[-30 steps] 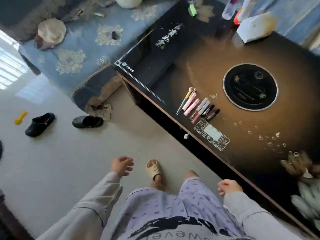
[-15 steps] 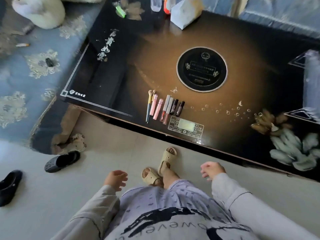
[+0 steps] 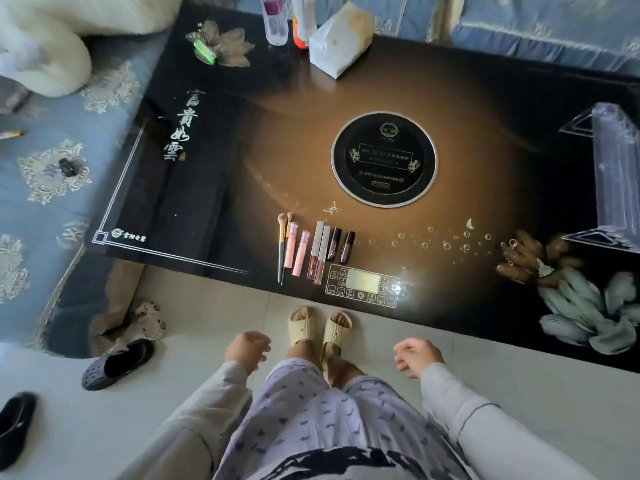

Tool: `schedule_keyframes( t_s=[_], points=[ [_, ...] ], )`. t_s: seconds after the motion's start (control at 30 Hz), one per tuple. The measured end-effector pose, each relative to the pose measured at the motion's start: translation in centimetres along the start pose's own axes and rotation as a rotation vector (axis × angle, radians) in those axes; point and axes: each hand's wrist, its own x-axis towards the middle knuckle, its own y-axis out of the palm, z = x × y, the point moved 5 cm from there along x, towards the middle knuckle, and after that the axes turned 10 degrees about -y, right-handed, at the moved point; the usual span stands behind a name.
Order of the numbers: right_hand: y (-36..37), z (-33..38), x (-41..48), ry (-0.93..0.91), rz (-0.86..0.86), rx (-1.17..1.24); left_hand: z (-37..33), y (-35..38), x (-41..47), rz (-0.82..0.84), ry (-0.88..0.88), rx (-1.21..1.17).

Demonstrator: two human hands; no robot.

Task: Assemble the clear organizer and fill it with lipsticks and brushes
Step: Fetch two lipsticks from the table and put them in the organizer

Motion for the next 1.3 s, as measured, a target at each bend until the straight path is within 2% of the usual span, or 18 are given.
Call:
schedule_keyframes(
  t_s=[0.17, 0.33, 0.5, 0.7, 0.97, 1.13, 1.3],
  points=[
    [0.5, 4.2, 2.3, -0.063, 0.047, -0.032, -7.8, 0.4, 0.2, -0.057, 0.149, 0.058],
    [1.0, 9.4, 5.7, -0.116, 0.101, 0.032, -15.4, 1.5, 0.7, -0.081, 0.269, 0.032],
    [0.4, 13.6, 9.7, -0.161, -0.033, 0.029, -19.9, 3.5, 1.9, -0.100, 0.378, 0.090],
    [0.8, 15.3, 12.5, -0.118, -0.123, -0.042, -21.3, 5.6, 3.5, -0.172, 0.374, 0.144],
    [1.4, 16.3, 13.6, -0.120, -0.194, -0.196, -23.0, 6.5, 3.8, -0.336, 0.465, 0.481],
    [1.4, 15.9, 13.9, -0.116, -0.190, -0.252, -22.8, 7.3, 4.1, -0.342, 0.449, 0.567],
    [0.9, 14.3, 12.7, -0.157, -0.140, -0.101, -21.6, 7.1, 3.3, -0.229, 0.494, 0.461]
  ],
)
